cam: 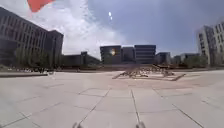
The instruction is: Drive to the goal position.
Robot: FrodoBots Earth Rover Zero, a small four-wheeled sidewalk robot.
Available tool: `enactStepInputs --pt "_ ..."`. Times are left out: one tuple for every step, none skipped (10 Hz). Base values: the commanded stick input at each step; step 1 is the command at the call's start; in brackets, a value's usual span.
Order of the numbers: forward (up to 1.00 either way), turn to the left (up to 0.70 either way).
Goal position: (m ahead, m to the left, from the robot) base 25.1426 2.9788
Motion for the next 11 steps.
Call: enactStepInputs --pt "0.45 0.03" --pt "0.45 0.03" --pt "0.45 0.03" --pt "0.45 0.03" --pt "0.45 0.03" --pt "0.45 0.03" --pt "0.45 0.03" --pt "0.45 0.03" --pt "0.45 0.03" --pt "0.45 0.03" --pt "0.45 0.03"
